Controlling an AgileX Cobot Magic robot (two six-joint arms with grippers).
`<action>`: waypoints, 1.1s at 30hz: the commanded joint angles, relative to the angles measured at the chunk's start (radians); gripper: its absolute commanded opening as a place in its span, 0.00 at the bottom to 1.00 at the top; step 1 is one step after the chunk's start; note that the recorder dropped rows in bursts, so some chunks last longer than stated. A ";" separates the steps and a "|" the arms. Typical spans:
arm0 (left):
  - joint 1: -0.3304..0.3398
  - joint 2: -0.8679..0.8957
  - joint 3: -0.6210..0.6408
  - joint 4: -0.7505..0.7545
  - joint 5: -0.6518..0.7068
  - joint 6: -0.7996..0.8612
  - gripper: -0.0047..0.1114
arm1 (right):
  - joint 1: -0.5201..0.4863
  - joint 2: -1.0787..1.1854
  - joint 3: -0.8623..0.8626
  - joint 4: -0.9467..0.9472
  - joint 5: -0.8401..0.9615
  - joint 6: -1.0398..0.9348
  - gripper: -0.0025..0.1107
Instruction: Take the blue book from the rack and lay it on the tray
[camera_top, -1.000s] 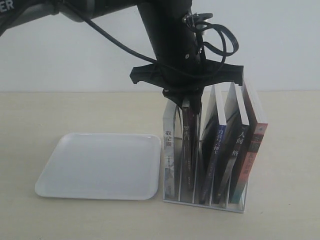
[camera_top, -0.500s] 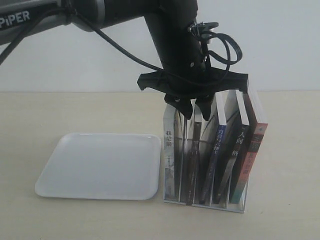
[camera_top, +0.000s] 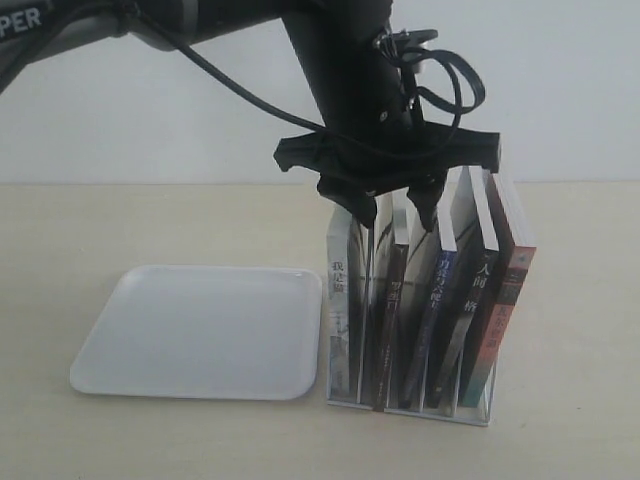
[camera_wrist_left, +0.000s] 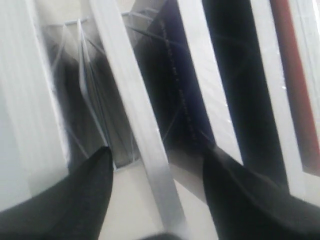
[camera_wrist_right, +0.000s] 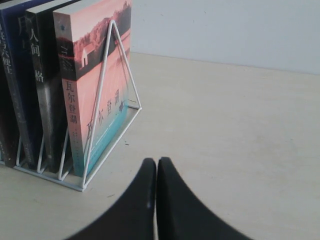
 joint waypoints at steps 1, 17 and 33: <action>-0.003 -0.064 -0.006 -0.012 -0.012 0.004 0.50 | 0.001 -0.005 0.000 -0.008 -0.008 -0.003 0.02; -0.003 -0.196 -0.006 -0.028 -0.012 0.050 0.50 | 0.001 -0.005 0.000 -0.008 -0.008 -0.003 0.02; -0.003 -0.167 -0.006 -0.185 -0.046 0.109 0.50 | 0.001 -0.005 0.000 -0.008 -0.008 -0.003 0.02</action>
